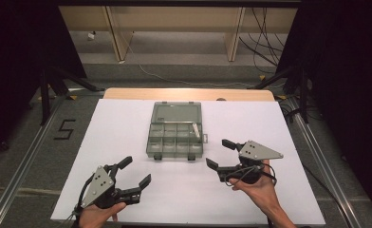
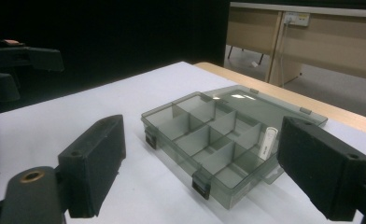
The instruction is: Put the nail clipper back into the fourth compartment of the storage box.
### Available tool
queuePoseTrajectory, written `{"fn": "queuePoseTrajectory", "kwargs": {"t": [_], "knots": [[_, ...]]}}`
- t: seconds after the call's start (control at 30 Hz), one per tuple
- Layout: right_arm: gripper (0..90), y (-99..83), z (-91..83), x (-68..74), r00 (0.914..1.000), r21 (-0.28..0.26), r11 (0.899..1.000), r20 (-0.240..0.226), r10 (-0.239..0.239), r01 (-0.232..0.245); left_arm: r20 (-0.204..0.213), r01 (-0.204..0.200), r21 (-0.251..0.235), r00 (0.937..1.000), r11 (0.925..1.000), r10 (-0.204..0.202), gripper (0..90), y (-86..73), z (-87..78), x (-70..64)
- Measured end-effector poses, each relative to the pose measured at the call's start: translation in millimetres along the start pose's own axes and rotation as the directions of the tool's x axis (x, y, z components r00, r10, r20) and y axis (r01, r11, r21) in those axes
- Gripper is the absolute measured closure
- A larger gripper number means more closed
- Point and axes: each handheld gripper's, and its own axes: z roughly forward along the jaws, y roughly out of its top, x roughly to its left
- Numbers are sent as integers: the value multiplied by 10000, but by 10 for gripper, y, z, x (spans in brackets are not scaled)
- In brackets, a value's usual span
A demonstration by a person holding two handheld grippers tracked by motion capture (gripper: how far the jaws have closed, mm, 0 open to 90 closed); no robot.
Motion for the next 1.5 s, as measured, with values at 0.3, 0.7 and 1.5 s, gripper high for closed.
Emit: {"fn": "queuePoseTrajectory", "kwargs": {"t": [0.3,0.7,1.5], "knots": [[165,-67,-74,16,9999,-179,9998,132,56,-54,3,1,2,10000,10000,-1,158,0,0,0],[165,-170,-165,54,9999,-333,9994,94,131,-128,-9,9,-22,10000,10000,-9,158,4,-4,10],[165,-393,-349,155,9994,-465,9987,252,229,-217,39,-45,23,10000,10000,44,158,4,-14,5]]}}
